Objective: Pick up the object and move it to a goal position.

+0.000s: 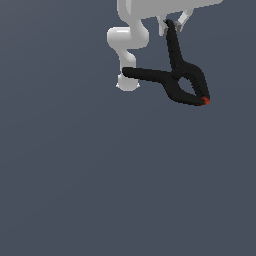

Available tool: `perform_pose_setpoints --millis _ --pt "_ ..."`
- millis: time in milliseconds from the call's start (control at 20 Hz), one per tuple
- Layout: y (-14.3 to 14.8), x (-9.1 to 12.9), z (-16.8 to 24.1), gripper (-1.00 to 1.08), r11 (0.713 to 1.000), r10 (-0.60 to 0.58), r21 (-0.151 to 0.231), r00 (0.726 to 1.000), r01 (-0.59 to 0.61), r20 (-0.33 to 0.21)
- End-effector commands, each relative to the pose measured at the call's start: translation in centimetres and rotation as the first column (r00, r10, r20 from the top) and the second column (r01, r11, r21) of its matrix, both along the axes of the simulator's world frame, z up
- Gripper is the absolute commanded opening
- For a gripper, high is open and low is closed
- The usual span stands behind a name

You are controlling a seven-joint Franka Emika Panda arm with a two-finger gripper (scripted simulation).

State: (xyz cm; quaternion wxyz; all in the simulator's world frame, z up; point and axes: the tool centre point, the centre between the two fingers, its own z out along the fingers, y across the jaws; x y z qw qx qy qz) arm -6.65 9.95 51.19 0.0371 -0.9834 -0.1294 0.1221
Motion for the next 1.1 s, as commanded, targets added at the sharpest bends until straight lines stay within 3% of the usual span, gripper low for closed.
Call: perform_pose_setpoints --millis 0,1050 --pt "-0.1 0.2 1.0 -1.00 1.000 -0.001 0.000 1.000 0.001 0.004" --pt "-0.6 1.5 4.5 -1.00 1.000 -0.001 0.000 1.000 0.001 0.004"
